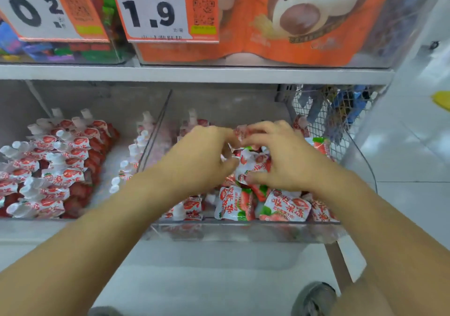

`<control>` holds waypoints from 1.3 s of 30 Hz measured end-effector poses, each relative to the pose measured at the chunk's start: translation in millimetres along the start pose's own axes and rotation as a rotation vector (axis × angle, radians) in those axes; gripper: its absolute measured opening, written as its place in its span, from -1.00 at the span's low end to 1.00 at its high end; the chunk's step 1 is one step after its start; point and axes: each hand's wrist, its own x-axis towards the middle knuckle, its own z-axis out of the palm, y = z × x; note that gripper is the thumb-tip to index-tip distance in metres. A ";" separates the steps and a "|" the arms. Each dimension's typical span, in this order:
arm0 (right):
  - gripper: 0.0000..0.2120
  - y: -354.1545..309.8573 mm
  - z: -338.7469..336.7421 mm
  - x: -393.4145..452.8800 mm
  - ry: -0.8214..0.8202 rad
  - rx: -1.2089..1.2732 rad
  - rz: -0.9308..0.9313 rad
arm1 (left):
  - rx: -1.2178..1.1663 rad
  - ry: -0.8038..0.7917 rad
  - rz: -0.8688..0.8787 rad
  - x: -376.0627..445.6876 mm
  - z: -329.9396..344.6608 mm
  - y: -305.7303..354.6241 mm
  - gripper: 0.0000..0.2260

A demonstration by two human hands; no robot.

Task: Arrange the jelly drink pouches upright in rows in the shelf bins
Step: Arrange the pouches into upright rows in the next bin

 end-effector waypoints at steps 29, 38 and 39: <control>-0.65 39.2 -11.1 -20.1 0.227 0.049 0.000 | 0.050 -0.306 0.107 -7.0 29.8 -8.9 -0.87; -0.31 41.8 -18.1 -20.1 0.051 0.060 0.014 | -0.176 -0.478 0.092 -21.7 26.7 -8.6 -0.93; -0.22 38.9 -14.3 -20.5 -0.020 0.003 0.008 | -0.208 -0.498 0.081 -22.3 26.4 -8.8 -0.94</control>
